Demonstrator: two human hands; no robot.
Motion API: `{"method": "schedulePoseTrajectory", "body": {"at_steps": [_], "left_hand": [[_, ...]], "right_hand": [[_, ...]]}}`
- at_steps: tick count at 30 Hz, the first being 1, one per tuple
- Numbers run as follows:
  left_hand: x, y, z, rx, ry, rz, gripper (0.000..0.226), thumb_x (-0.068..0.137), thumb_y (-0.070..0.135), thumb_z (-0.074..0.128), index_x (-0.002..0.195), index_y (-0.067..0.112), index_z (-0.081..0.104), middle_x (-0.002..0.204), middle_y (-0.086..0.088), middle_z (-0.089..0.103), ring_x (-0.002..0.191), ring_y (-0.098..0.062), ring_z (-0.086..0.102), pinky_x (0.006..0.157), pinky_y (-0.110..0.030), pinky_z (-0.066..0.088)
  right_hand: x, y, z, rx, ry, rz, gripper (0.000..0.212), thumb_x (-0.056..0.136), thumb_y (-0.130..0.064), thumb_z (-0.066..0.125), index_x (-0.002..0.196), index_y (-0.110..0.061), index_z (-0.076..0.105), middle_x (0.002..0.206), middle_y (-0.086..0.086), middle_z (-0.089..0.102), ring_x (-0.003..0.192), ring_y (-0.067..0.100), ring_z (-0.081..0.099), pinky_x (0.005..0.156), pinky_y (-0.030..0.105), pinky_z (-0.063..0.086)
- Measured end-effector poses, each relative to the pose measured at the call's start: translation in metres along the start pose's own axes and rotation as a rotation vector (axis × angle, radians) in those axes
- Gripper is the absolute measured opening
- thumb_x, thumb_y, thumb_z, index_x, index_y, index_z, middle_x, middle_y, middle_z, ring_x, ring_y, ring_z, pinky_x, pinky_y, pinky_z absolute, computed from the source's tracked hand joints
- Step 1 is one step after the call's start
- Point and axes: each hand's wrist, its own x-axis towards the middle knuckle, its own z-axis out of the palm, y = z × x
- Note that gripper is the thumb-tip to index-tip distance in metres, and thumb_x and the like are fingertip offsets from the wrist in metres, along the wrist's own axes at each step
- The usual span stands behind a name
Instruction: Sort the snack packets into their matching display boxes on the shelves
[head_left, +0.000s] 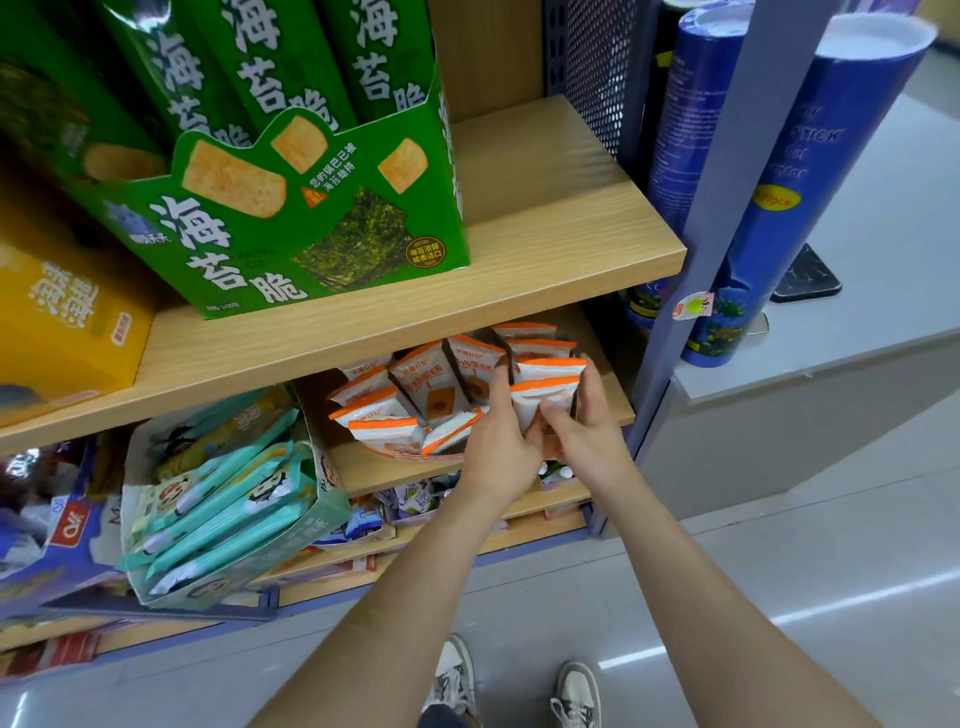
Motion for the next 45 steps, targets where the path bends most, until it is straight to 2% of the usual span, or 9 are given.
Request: {"method": "schedulePoseTrajectory", "body": {"at_steps": [5, 9, 13, 16, 19, 22, 34, 39, 45], "left_hand": [[-0.026, -0.001, -0.017, 0.207, 0.039, 0.113, 0.084, 0.093, 0.010, 0.057, 0.154, 0.030, 0.004, 0.108, -0.006, 0.070, 0.086, -0.021, 0.068, 0.072, -0.043, 0.059], [-0.039, -0.011, -0.046, 0.428, 0.180, 0.242, 0.058, 0.091, 0.022, 0.063, 0.144, 0.031, 0.041, 0.130, 0.005, 0.061, 0.115, -0.015, 0.054, 0.095, -0.035, 0.050], [-0.031, -0.028, -0.063, 0.912, 0.015, 0.233, 0.061, 0.088, 0.045, 0.061, 0.143, 0.030, 0.040, 0.143, 0.009, 0.048, 0.134, -0.019, 0.035, 0.110, -0.042, 0.025], [-0.024, -0.036, -0.064, 1.028, -0.035, 0.262, 0.050, 0.089, 0.027, 0.063, 0.137, 0.031, 0.049, 0.130, 0.009, 0.061, 0.128, -0.017, 0.046, 0.115, -0.051, 0.008], [-0.013, -0.038, -0.070, 0.921, -0.004, 0.322, 0.048, 0.087, 0.011, 0.064, 0.129, 0.033, 0.055, 0.114, 0.007, 0.070, 0.110, -0.015, 0.061, 0.116, -0.045, 0.023], [0.000, -0.031, -0.076, 0.810, 0.008, 0.352, 0.050, 0.092, 0.010, 0.057, 0.136, 0.032, 0.048, 0.115, 0.003, 0.068, 0.101, -0.021, 0.065, 0.084, -0.037, 0.053], [0.018, -0.020, -0.055, 0.523, -0.028, 0.339, 0.037, 0.095, 0.009, 0.051, 0.130, 0.021, 0.057, 0.120, -0.004, 0.065, 0.111, -0.022, 0.061, 0.087, -0.040, 0.051], [0.017, -0.011, -0.063, 0.125, -0.185, 0.069, 0.020, 0.100, 0.011, 0.044, 0.115, 0.022, 0.052, 0.100, -0.002, 0.058, 0.075, -0.012, 0.055, 0.061, -0.027, 0.042], [0.026, -0.004, -0.067, 0.216, 0.090, -0.015, 0.025, 0.101, 0.014, 0.039, 0.085, 0.004, 0.055, 0.079, -0.010, 0.058, 0.074, -0.028, 0.059, 0.062, -0.040, 0.042]], "right_hand": [[-0.011, -0.006, 0.002, -0.486, 0.189, -0.266, 0.083, 0.090, -0.017, 0.065, 0.154, -0.032, 0.014, 0.154, 0.003, 0.034, 0.140, 0.021, 0.036, 0.112, 0.042, 0.039], [-0.027, -0.013, 0.001, -0.965, 0.225, -0.414, 0.084, 0.084, -0.026, 0.069, 0.153, -0.032, 0.021, 0.162, 0.007, 0.021, 0.147, 0.031, 0.017, 0.107, 0.058, 0.036], [-0.028, -0.020, 0.007, -1.106, 0.146, -0.469, 0.074, 0.085, -0.034, 0.067, 0.150, -0.034, 0.031, 0.162, 0.005, 0.022, 0.148, 0.029, 0.015, 0.100, 0.062, 0.036], [-0.021, -0.021, 0.014, -1.208, 0.073, -0.525, 0.066, 0.083, -0.033, 0.070, 0.143, -0.032, 0.044, 0.156, 0.005, 0.034, 0.146, 0.030, 0.020, 0.096, 0.062, 0.037], [-0.012, -0.023, 0.012, -1.198, 0.099, -0.519, 0.056, 0.082, -0.023, 0.074, 0.134, -0.030, 0.055, 0.145, 0.002, 0.050, 0.141, 0.028, 0.031, 0.094, 0.059, 0.038], [-0.007, -0.024, 0.003, -1.166, 0.153, -0.513, 0.052, 0.082, -0.011, 0.071, 0.130, -0.027, 0.058, 0.139, 0.000, 0.055, 0.139, 0.027, 0.037, 0.093, 0.056, 0.040], [-0.007, -0.031, 0.012, -1.062, 0.062, -0.550, 0.048, 0.084, -0.027, 0.072, 0.131, -0.028, 0.058, 0.140, -0.005, 0.051, 0.134, 0.018, 0.031, 0.088, 0.050, 0.037], [-0.001, -0.027, 0.017, -1.085, 0.113, -0.588, 0.042, 0.077, -0.028, 0.079, 0.117, -0.031, 0.066, 0.122, -0.003, 0.057, 0.122, 0.019, 0.037, 0.085, 0.047, 0.032], [-0.003, -0.023, 0.020, -1.116, 0.166, -0.590, 0.027, 0.076, -0.029, 0.082, 0.102, -0.030, 0.074, 0.114, 0.001, 0.058, 0.112, 0.022, 0.040, 0.084, 0.047, 0.031]]}}
